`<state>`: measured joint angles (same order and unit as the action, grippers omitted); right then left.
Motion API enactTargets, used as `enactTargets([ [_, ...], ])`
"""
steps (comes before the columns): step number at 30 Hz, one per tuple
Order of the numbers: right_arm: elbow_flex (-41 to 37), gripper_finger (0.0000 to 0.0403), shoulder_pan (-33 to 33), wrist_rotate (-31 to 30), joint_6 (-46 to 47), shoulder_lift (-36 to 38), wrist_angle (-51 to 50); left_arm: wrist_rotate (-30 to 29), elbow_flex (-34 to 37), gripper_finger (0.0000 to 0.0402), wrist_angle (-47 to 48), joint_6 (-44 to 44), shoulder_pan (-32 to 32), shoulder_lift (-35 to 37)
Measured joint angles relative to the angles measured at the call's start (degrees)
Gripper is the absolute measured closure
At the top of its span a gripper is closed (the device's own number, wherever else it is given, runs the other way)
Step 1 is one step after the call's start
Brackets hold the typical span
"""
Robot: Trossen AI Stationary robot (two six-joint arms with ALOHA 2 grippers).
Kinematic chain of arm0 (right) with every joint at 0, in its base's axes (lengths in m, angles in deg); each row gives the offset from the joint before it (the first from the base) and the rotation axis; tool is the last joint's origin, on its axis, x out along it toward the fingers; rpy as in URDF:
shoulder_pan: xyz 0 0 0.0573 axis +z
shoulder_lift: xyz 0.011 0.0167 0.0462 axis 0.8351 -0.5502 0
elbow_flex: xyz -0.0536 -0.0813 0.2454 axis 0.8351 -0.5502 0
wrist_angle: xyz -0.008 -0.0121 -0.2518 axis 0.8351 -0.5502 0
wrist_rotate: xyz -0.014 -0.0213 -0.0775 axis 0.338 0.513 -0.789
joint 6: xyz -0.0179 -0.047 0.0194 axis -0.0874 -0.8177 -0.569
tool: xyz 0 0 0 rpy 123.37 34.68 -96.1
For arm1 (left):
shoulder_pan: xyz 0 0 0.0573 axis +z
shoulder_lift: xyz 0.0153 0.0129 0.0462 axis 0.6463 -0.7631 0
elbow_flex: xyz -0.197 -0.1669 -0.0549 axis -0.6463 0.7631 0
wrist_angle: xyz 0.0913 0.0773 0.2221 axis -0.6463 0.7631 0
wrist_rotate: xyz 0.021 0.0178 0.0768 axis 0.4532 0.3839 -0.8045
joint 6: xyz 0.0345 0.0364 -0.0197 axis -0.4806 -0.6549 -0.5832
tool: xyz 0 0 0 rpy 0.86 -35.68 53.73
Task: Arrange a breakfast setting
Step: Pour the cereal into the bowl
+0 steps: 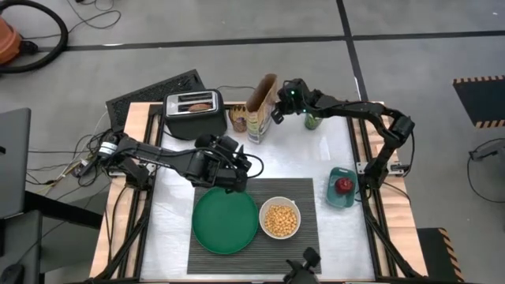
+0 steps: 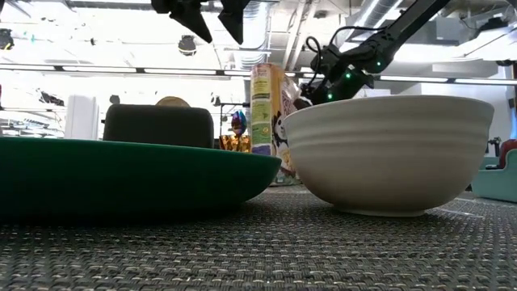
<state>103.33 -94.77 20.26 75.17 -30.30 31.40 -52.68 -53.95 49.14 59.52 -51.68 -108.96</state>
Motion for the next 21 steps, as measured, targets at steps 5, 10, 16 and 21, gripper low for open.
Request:
enactTargets([
  [5,0.2,0.0373,0.0,0.3,-2.0,0.0,1.4,0.1,0.0,0.0072,-1.1,-0.5,1.1,0.0],
  [10,0.2,0.0378,0.0,2.3,-6.1,0.0,6.6,0.9,0.0,0.0071,-4.7,-1.8,1.6,0.0],
  [16,0.2,0.0366,0.0,4.8,-7.7,0.0,9.7,0.9,0.0,0.0072,-6.3,-5.7,1.6,0.0],
  [21,0.2,0.0372,0.1,-0.3,-6.2,0.3,7.1,0.9,0.0,0.0072,-6.3,-6.1,1.7,-0.1],
])
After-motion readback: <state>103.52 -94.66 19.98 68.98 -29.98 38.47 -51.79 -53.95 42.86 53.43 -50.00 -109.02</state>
